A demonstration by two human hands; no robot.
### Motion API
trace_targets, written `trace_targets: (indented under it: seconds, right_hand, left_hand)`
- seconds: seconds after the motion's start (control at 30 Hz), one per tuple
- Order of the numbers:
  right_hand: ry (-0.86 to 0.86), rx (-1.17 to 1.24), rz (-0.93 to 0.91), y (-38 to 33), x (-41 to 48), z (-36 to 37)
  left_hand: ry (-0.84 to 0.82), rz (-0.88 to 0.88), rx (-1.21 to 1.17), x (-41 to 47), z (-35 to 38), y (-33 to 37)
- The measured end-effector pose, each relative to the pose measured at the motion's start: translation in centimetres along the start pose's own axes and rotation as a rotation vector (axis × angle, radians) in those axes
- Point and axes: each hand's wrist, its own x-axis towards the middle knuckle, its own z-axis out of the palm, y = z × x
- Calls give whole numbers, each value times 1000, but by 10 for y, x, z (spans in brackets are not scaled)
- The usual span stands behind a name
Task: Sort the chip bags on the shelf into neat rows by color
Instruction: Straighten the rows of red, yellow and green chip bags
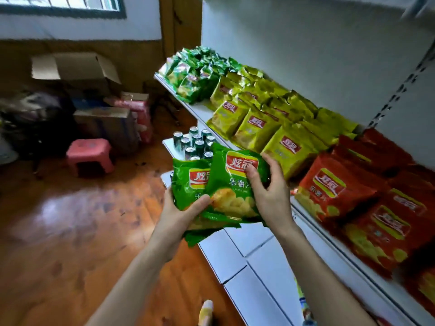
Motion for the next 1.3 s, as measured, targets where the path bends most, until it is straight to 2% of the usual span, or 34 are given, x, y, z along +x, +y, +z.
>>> trace_targets:
  seconds: [0.27,0.47,0.63,0.7,0.93,1.1,1.3]
  right_hand:
    - [-142,23,-60,6,113,117]
    - [-358,-62,-35,2,244,158]
    - [-645,-154,-97,-8,326,193]
    - [-657,-132,-96,-7,348,211]
    - [-501,20,57,10,420,261]
    - [-238,156,195,16,476,298]
    - [81,182,285,22,524,347]
  left_hand:
    - [205,78,-17,113,-59,38]
    - [279,148,91,219,-88,81]
    - [303,164,76,281,-104,108]
    - [326,168,59,303,-111,114]
    - [240,192,42,403,-131,146]
    - [164,254,63,492,-144,181]
    - [0,254,88,577,-169,225]
